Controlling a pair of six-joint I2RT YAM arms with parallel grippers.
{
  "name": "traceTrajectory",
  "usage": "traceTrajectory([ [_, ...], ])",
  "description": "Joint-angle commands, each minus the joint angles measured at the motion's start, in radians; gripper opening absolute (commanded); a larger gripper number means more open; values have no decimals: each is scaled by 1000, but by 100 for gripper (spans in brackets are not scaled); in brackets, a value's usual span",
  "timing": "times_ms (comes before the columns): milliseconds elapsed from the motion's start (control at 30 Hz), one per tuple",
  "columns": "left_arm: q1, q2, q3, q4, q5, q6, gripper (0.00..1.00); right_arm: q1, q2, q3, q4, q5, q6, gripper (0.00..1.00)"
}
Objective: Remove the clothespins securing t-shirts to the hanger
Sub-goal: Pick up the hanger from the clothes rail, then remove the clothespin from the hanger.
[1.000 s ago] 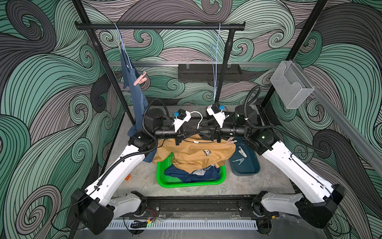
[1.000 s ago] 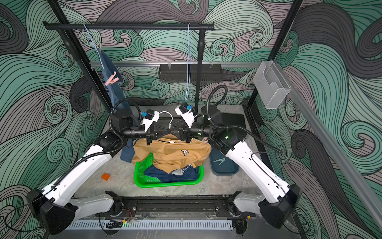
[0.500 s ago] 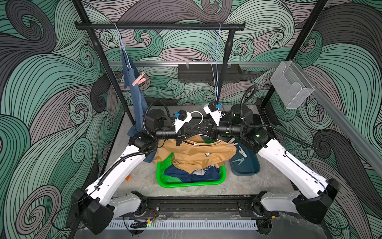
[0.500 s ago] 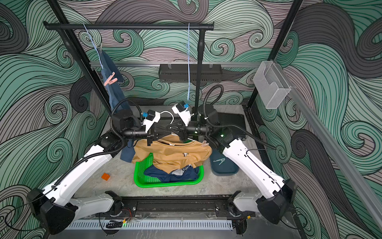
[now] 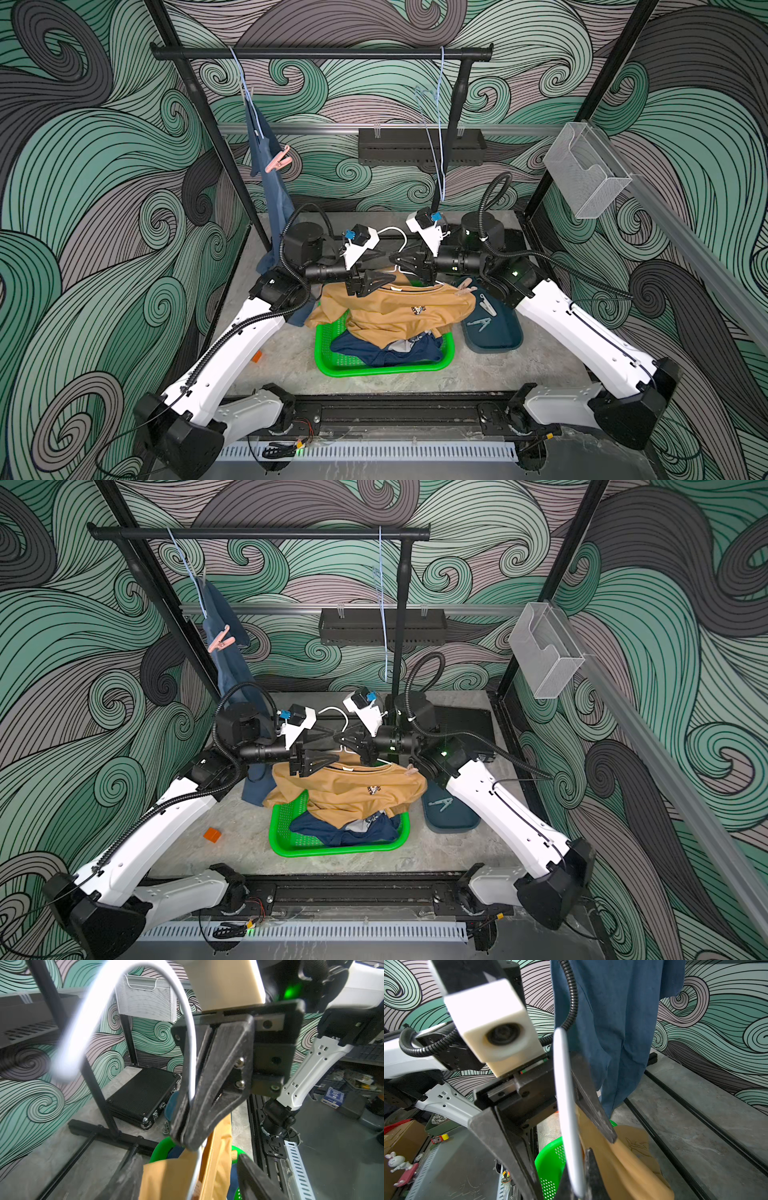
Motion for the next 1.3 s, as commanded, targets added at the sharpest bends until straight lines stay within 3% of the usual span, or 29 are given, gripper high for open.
traceTrajectory([
  [0,35,-56,5,-75,-40,23,74,2,-15,0,10,14,-27,0],
  [200,129,-182,-80,-70,-29,-45,75,2,-29,-8,7,12,-46,0],
  [500,366,-296,-208,54,170,-171,77,-1,-42,-5,-14,-12,-54,0],
  [567,395,-297,-209,53,172,-164,79,-1,-45,-3,-19,-16,-54,0],
  [933,548,-176,65,-520,319,193,80,-2,-35,11,-43,-36,-65,0],
  [1100,548,-81,212,-876,302,481,80,-3,-34,20,-47,-38,-65,0],
  [1267,522,-34,287,-1003,261,623,80,-3,-28,25,-52,-42,-66,0],
])
